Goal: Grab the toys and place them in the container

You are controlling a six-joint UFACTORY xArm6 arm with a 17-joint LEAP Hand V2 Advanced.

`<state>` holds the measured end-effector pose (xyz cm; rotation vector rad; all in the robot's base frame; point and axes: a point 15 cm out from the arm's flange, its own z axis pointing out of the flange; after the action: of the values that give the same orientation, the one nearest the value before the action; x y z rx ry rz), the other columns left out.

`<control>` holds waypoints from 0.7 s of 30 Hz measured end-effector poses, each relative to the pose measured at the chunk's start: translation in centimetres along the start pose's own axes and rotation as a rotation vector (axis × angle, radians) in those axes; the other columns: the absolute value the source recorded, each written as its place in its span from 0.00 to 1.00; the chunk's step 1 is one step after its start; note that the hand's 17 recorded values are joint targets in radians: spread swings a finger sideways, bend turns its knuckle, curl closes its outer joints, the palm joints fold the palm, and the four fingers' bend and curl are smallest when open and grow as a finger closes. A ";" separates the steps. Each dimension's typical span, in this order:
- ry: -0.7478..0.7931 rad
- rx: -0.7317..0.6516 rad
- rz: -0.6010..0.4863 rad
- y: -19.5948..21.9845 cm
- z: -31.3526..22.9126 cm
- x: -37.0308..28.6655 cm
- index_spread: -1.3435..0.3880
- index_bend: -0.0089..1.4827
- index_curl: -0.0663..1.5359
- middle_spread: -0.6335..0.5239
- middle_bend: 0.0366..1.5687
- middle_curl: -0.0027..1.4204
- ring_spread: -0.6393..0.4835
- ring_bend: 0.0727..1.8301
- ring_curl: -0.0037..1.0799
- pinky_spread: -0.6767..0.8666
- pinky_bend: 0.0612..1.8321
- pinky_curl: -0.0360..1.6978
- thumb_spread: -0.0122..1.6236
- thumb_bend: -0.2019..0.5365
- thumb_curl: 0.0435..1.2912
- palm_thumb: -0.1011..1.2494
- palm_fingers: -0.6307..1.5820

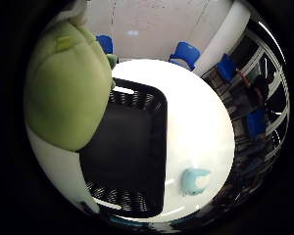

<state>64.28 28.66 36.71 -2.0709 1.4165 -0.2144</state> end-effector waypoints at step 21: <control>-0.097 -0.153 0.040 3.8 -0.2 -0.5 0.54 0.23 0.45 0.39 0.47 0.40 0.40 0.53 0.48 0.37 0.40 0.47 0.71 0.24 0.40 0.56 0.43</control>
<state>60.99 28.14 34.79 -2.1422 1.4529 0.0117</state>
